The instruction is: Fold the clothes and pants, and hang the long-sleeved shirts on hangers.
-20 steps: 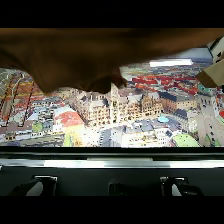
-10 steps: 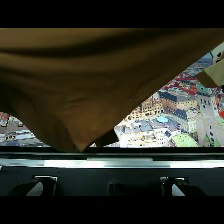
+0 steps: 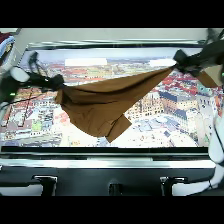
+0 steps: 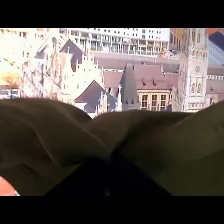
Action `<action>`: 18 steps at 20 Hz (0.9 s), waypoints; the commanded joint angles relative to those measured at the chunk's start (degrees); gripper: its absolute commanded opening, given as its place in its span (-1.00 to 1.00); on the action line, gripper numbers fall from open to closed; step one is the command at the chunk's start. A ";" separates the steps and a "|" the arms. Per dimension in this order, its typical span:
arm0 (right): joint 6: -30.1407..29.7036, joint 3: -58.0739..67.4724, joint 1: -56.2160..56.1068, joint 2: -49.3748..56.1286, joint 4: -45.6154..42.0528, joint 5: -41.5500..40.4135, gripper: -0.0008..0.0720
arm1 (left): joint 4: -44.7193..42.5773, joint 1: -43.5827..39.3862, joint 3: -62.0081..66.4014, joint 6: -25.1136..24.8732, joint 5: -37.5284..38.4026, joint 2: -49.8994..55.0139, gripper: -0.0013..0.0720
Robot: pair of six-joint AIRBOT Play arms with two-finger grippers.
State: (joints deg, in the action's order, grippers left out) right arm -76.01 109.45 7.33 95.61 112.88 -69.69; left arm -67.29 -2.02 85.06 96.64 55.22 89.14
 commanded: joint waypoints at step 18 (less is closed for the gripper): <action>-22.14 -45.64 2.82 -12.48 21.73 -1.84 0.36 | 8.44 4.37 3.56 -0.15 6.01 13.53 -0.92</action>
State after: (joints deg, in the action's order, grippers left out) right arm -94.04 83.72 11.53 90.54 123.94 -76.05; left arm -58.87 1.15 88.44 96.53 56.53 102.72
